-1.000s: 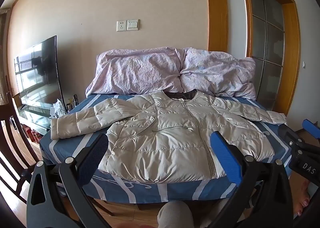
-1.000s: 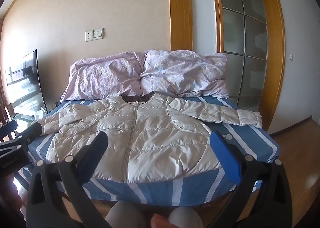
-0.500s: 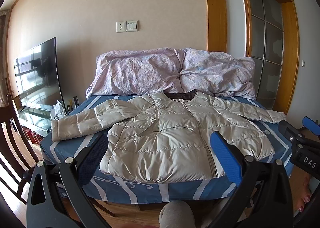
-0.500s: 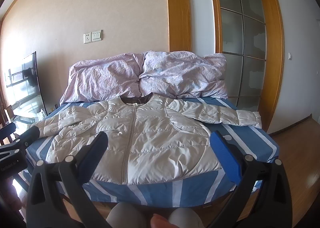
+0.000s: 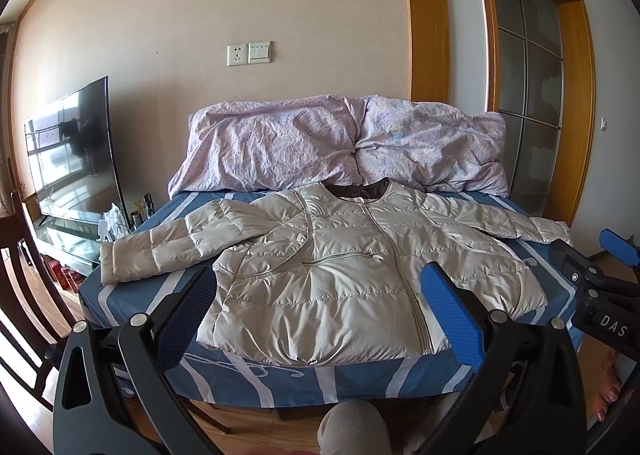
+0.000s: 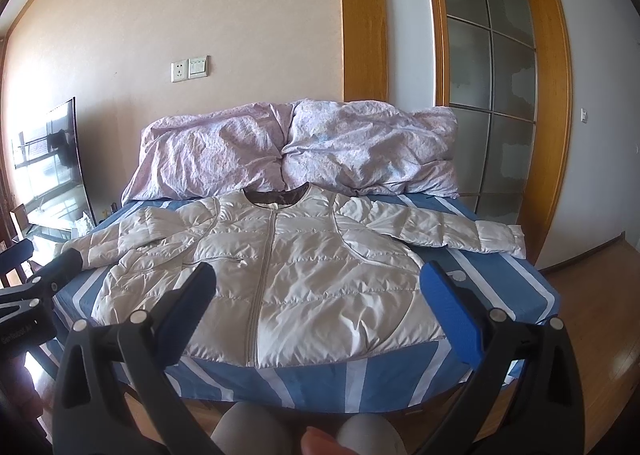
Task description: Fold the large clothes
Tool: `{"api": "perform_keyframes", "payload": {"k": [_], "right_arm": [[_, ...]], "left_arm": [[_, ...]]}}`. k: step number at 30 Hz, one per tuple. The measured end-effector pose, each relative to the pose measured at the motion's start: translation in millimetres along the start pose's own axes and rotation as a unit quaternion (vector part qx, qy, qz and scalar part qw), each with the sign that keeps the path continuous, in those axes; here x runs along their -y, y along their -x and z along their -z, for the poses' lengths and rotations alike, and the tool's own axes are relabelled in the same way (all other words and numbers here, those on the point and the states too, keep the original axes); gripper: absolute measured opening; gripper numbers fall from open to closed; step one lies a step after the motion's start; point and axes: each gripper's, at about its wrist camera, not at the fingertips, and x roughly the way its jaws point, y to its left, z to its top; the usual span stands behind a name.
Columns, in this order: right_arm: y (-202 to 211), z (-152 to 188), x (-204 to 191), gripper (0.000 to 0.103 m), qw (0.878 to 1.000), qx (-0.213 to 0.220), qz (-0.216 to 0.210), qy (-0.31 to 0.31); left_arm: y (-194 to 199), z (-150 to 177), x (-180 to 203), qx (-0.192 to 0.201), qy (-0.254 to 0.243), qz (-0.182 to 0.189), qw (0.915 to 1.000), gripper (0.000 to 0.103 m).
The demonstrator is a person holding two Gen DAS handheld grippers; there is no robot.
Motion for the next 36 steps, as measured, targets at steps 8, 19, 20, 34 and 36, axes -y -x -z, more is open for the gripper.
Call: {"api": "perform_keyframes", "payload": {"k": [8,19,20,34,36], "right_arm": [[-2.6,0.1,0.9,0.101,1.000,-0.011,-0.007,-0.011],[-2.5,0.2,0.4,0.101,1.000,-0.010,-0.009,-0.011],[-2.5,0.2,1.1,0.101,1.000,-0.010,-0.009,-0.011],[-5.4,0.4,2.3,0.101,1.000,-0.014,-0.015,-0.018],[-5.9,0.0,1.9,0.101,1.000,-0.016,-0.015,-0.018]], "left_arm": [[-0.2,0.6,0.8,-0.001,-0.001,0.001,1.0000,0.102],[-0.7,1.2,1.8,-0.001,-0.002,0.001,1.0000,0.102],[-0.5,1.2,1.4,0.000,-0.001,0.001,1.0000,0.102],[-0.9,3.6,5.0,0.000,-0.002,0.005,1.0000,0.102],[-1.0,3.5,5.3,-0.001,-0.002,0.006,1.0000,0.102]]}}
